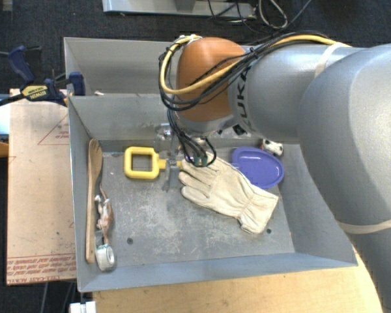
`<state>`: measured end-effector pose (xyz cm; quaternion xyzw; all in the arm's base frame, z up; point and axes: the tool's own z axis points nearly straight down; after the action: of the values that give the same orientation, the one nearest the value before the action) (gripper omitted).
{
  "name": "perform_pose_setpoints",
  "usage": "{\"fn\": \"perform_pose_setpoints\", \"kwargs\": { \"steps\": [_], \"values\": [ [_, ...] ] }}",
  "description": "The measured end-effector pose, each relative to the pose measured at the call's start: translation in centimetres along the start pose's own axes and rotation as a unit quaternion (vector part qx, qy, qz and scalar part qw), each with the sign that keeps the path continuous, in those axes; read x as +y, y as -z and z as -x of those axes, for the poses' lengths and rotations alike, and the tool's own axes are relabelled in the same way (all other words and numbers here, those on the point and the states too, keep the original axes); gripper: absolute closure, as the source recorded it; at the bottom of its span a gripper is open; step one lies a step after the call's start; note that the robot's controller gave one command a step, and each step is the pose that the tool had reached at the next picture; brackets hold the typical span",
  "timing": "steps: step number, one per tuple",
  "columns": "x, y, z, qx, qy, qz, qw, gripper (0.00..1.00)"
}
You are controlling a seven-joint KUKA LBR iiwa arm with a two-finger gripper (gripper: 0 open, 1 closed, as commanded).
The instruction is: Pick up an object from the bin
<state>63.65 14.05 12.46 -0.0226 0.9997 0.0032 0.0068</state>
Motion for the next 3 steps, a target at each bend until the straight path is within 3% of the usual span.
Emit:
{"fn": "perform_pose_setpoints", "kwargs": {
  "steps": [1, 2, 3],
  "values": [
    [-6.5, 1.0, -0.1, 0.0049, -0.075, -0.002, 0.9972, 0.00],
    [-4.5, -3.3, -11.2, 0.0029, -0.017, 0.000, 0.9999, 0.00],
    [-5.9, -0.3, -2.5, -0.0061, -0.063, -0.001, 0.9980, 0.00]
  ]
}}
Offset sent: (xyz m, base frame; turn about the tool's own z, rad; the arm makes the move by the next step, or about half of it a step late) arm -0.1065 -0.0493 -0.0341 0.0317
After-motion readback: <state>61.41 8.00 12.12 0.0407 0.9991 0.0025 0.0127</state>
